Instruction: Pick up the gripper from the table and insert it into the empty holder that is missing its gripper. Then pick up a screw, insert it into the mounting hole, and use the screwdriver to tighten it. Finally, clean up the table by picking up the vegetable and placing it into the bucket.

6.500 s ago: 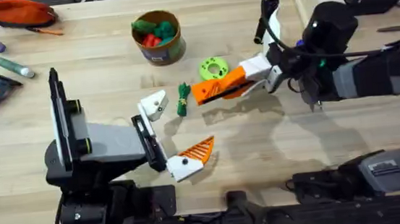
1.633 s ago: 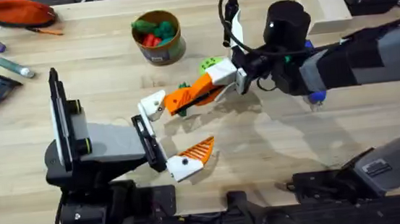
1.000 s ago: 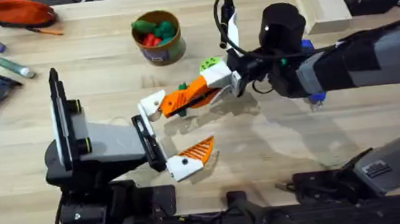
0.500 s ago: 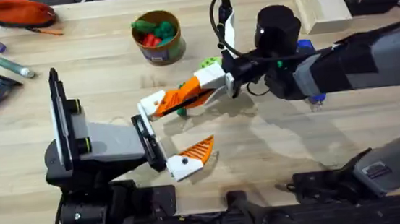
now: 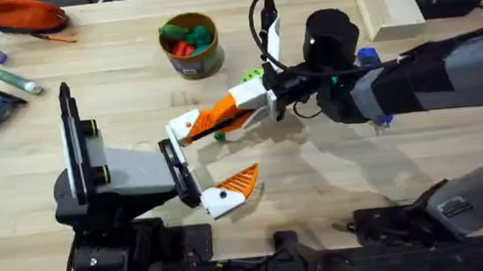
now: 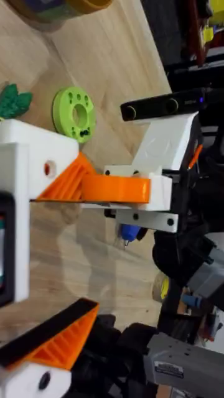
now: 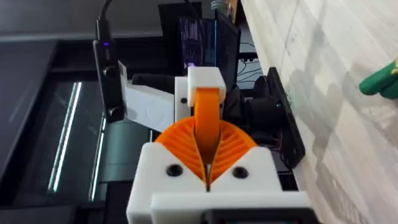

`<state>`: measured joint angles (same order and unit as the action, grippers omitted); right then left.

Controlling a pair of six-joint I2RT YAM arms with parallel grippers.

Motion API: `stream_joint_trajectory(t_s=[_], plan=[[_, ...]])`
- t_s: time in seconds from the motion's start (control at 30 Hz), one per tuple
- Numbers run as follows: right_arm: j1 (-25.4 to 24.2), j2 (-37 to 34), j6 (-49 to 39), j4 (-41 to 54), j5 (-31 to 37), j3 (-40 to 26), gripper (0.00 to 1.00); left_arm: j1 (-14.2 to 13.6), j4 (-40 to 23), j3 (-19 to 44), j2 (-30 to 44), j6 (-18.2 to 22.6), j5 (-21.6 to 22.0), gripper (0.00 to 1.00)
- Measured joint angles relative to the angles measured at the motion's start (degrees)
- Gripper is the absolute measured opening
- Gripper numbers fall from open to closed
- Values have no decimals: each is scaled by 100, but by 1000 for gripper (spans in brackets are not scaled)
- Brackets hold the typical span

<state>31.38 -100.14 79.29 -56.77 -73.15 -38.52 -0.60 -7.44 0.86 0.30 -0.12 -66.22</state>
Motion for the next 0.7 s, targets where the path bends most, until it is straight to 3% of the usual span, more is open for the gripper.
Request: stream_joint_trajectory(t_s=[0.7], plan=[[83,0,25,-4,136,0,8,0,2,0,-1,-37,20,985]])
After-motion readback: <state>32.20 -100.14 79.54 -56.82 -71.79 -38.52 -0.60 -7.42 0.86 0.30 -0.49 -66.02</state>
